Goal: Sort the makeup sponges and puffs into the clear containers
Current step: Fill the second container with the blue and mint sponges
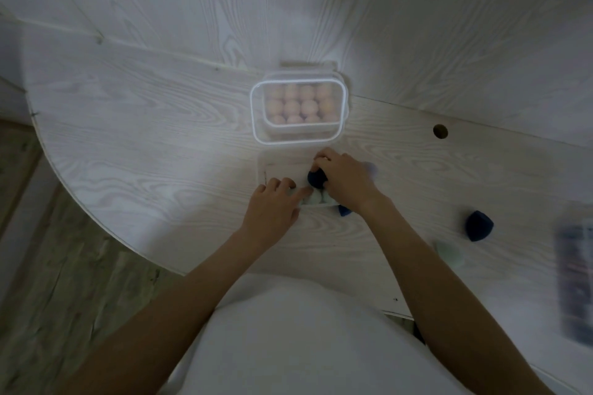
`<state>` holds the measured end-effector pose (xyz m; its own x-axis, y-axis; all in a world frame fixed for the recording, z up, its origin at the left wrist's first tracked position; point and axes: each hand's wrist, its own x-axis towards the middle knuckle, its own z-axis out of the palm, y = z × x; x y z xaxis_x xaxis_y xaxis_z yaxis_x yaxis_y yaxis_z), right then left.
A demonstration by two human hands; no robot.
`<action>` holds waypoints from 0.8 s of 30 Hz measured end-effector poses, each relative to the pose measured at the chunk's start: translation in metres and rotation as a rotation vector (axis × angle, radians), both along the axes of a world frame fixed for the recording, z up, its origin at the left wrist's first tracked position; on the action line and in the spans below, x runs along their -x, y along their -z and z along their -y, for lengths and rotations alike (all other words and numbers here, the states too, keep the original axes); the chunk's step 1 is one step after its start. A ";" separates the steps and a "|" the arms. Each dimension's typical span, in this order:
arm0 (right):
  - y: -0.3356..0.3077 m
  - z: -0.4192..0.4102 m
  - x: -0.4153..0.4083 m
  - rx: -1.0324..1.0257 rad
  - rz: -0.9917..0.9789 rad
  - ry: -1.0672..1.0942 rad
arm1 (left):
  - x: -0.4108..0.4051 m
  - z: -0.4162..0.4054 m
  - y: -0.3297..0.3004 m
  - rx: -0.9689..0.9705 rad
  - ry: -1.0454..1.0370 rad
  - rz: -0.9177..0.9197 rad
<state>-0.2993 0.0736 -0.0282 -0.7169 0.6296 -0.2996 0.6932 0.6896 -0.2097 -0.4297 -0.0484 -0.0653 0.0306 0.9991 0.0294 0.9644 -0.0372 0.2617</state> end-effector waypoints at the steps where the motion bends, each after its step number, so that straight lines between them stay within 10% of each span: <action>1: 0.001 0.000 -0.001 0.017 0.003 -0.001 | 0.000 0.000 0.000 -0.004 -0.001 -0.001; 6: -0.004 0.003 -0.009 0.210 -0.111 0.081 | 0.002 0.000 0.000 -0.016 0.028 -0.007; 11: -0.022 0.013 -0.050 -0.062 -0.604 0.463 | 0.005 0.000 -0.001 -0.012 0.041 -0.016; 18: 0.022 0.045 -0.072 0.122 -0.158 0.532 | 0.008 0.000 -0.003 -0.031 0.071 -0.029; 24: 0.034 0.055 -0.069 0.082 -0.255 0.632 | 0.008 0.002 -0.004 -0.046 0.036 -0.001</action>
<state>-0.2304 0.0188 -0.0626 -0.2735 0.9327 -0.2351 0.8795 0.1435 -0.4537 -0.4377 -0.0508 -0.0608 0.0665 0.9950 0.0750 0.9625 -0.0838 0.2581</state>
